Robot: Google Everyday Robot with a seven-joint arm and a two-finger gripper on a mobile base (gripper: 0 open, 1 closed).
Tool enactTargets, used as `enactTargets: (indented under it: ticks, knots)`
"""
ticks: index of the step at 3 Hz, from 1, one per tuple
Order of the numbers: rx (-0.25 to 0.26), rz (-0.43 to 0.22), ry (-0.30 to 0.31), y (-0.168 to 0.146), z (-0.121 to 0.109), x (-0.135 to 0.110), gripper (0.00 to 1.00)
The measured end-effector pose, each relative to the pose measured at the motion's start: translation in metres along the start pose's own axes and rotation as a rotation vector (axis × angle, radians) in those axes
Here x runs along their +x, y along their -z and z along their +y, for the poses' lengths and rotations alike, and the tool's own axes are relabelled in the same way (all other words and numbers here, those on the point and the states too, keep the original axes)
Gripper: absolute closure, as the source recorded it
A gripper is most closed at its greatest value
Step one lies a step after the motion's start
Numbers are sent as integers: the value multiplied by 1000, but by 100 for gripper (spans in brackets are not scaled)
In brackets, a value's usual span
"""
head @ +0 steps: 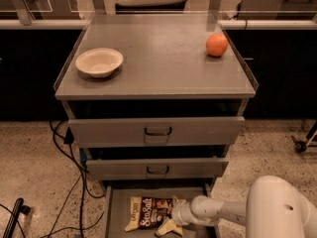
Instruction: Pick brown chip bag from bottom drawer and place on counter
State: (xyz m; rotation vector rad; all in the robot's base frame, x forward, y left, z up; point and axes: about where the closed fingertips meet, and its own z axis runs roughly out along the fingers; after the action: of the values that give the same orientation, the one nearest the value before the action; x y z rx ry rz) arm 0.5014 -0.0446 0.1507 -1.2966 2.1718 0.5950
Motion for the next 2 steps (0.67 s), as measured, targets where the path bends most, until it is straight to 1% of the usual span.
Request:
enactTargets:
  ticks: [1,2]
  knots:
    - [16,22,10,-17,-3,13,0]
    - [18,25,11,-20,-4,15,22]
